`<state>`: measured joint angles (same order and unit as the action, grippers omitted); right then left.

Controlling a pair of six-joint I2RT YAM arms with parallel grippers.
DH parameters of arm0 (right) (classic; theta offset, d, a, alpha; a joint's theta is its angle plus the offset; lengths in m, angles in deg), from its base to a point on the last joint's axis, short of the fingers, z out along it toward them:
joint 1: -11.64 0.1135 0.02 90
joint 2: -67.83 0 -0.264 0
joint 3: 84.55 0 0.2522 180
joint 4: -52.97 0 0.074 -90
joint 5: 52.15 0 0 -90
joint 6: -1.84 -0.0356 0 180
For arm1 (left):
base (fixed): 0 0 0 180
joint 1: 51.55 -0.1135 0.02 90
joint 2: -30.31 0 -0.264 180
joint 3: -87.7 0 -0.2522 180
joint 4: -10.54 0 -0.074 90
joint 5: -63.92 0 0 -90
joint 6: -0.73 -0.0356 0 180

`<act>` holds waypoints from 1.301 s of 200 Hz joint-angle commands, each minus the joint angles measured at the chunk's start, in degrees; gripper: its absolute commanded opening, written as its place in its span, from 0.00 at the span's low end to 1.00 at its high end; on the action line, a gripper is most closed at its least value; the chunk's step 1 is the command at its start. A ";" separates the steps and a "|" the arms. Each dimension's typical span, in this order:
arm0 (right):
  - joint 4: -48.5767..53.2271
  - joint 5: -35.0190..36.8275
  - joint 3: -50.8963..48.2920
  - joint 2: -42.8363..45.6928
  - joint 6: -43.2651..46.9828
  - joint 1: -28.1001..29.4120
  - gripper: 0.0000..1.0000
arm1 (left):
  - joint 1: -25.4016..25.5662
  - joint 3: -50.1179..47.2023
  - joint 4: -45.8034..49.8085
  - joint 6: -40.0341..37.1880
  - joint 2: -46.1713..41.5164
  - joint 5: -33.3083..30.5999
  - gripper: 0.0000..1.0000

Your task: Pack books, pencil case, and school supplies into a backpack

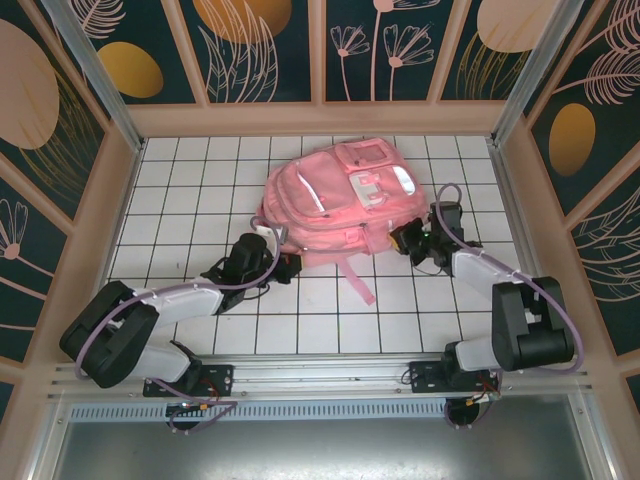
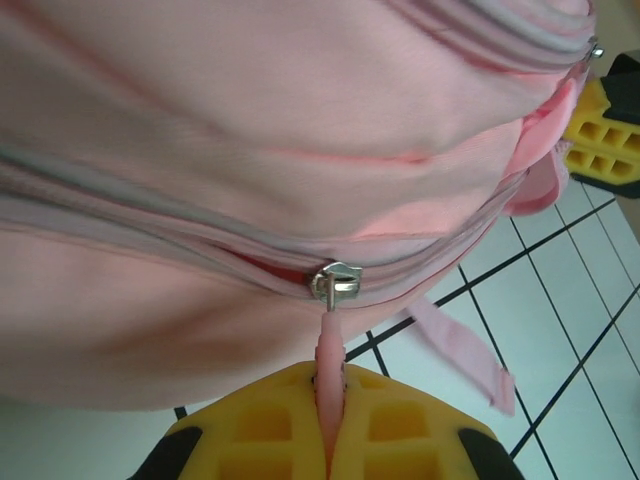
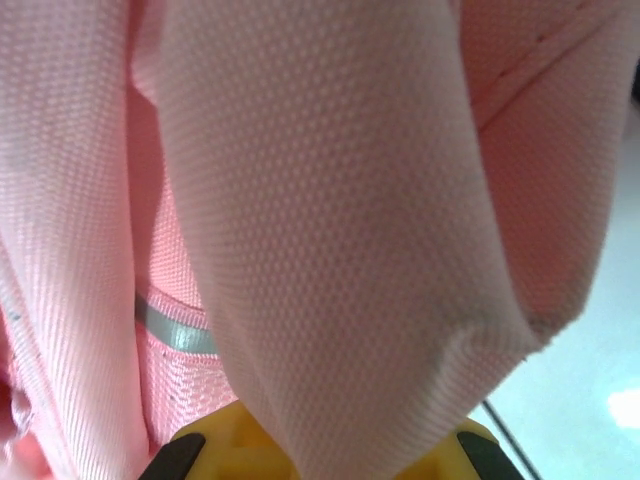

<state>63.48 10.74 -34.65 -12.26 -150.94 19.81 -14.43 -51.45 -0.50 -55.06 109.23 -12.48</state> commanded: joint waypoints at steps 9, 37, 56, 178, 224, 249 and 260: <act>-1.15 6.39 5.39 -3.37 3.01 -4.81 0.00 | -0.54 -0.65 4.14 -1.91 -2.90 -4.40 0.00; 0.61 7.95 9.78 -6.54 4.80 -7.48 0.00 | -0.56 -0.55 6.40 -2.83 -4.59 -5.83 0.00; 1.02 8.09 12.84 -9.23 6.06 -9.31 0.00 | -0.56 -0.65 7.19 -3.02 -5.34 -6.11 0.00; 10.54 18.65 36.82 -29.31 16.12 -10.89 0.00 | -0.53 -1.69 11.82 -3.99 -9.33 -10.73 0.00; 11.78 21.53 31.91 -20.96 18.36 -4.53 0.51 | -0.55 -0.86 8.59 -3.46 -7.07 -7.38 0.00; 12.47 20.24 25.15 -11.50 15.45 -1.55 0.56 | -0.56 0.15 7.64 -3.63 -5.59 -6.17 0.00; 10.11 16.08 20.46 -6.41 13.14 -0.21 0.53 | -0.47 0.39 6.71 -3.53 -4.95 -5.18 0.00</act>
<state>78.76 26.12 -7.94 -29.84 -134.02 17.40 -14.49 -51.49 5.93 -58.40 103.06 -17.79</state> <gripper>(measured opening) 0.548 0.051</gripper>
